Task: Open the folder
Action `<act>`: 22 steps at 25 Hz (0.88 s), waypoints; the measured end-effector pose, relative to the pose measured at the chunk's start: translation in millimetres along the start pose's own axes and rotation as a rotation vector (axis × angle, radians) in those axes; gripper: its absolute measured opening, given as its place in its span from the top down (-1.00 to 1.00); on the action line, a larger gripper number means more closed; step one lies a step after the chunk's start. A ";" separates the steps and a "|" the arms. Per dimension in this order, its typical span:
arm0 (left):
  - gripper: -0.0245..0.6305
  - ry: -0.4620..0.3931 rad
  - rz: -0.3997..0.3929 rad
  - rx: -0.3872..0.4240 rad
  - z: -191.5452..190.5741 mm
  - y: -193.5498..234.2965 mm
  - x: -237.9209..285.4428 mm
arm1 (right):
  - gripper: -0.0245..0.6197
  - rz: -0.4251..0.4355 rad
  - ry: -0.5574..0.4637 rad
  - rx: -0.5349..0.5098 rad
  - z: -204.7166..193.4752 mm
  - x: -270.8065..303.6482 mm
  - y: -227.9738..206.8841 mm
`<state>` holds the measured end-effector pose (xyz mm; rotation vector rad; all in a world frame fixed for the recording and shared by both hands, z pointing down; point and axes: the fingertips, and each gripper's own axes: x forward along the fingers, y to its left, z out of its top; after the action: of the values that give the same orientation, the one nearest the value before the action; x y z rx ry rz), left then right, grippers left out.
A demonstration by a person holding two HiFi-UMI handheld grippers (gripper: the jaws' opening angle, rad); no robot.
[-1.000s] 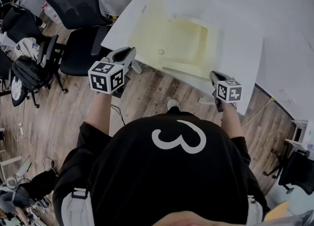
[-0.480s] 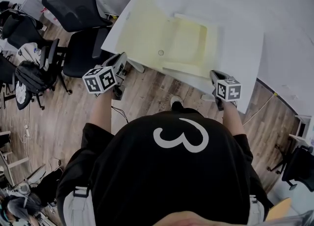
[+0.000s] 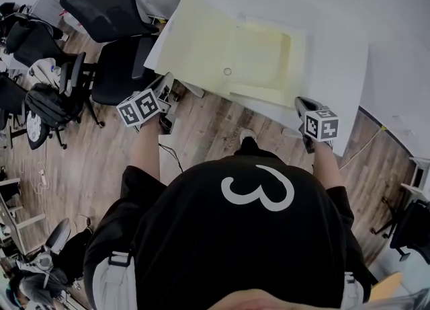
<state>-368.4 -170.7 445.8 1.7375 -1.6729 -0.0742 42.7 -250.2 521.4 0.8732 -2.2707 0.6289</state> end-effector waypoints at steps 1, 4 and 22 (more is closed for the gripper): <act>0.85 -0.003 0.001 -0.009 0.1 3.7 2.5 | 0.85 -0.002 0.001 -0.007 0.6 0.9 -0.5; 0.85 -0.010 0.013 -0.026 1.4 12.0 8.6 | 0.85 -0.016 0.010 -0.029 0.6 1.5 -0.8; 0.41 -0.073 -0.068 -0.037 -1.2 -15.9 17.6 | 0.85 -0.075 -0.005 -0.084 8.3 -4.6 -1.8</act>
<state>-351.5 -187.4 446.0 1.7837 -1.6536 -0.2012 43.5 -254.6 512.9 0.9158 -2.2404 0.4951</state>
